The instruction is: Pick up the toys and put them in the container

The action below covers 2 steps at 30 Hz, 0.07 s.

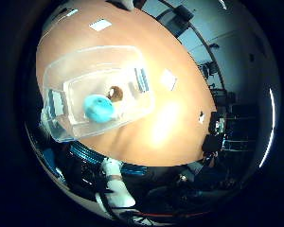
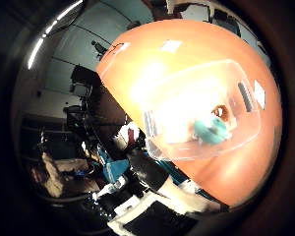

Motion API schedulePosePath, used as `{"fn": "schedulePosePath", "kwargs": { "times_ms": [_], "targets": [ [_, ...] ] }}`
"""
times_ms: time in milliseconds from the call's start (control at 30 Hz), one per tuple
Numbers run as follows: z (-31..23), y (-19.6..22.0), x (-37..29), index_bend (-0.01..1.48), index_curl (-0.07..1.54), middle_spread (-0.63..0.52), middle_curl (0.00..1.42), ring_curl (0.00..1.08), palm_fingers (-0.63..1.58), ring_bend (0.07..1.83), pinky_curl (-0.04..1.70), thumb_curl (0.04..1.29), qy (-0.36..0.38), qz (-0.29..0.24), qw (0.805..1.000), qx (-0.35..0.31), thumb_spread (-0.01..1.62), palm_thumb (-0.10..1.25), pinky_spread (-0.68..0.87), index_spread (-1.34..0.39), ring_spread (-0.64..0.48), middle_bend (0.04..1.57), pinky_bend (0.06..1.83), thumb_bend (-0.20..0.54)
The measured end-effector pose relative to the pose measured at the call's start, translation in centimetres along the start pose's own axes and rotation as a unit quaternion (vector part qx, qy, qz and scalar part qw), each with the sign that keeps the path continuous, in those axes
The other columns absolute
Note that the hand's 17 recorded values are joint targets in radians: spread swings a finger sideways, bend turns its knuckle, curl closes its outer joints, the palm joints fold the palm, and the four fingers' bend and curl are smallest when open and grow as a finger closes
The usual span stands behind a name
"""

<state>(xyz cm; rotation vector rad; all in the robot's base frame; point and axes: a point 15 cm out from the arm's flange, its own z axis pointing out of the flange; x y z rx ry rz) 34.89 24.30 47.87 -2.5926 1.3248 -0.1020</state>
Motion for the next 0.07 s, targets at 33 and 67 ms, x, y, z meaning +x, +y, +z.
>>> {"fn": "schedulePosePath", "kwargs": {
  "times_ms": [33, 67],
  "targets": [
    [-0.51, 0.34, 0.57, 0.18, 0.38, -0.04, 0.38, 0.27, 0.23, 0.48, 0.54, 0.26, 0.002, 0.007, 1.0, 0.005, 1.09, 0.38, 0.56, -0.46, 0.18, 0.27, 0.47, -0.019],
    [-1.06, 0.75, 1.56, 0.19, 0.38, -0.04, 0.37, 0.26, 0.25, 0.47, 0.52, 0.26, 0.005, 0.019, 1.0, 0.01, 1.09, 0.38, 0.56, -0.45, 0.18, 0.27, 0.45, -0.019]
  ]
}}
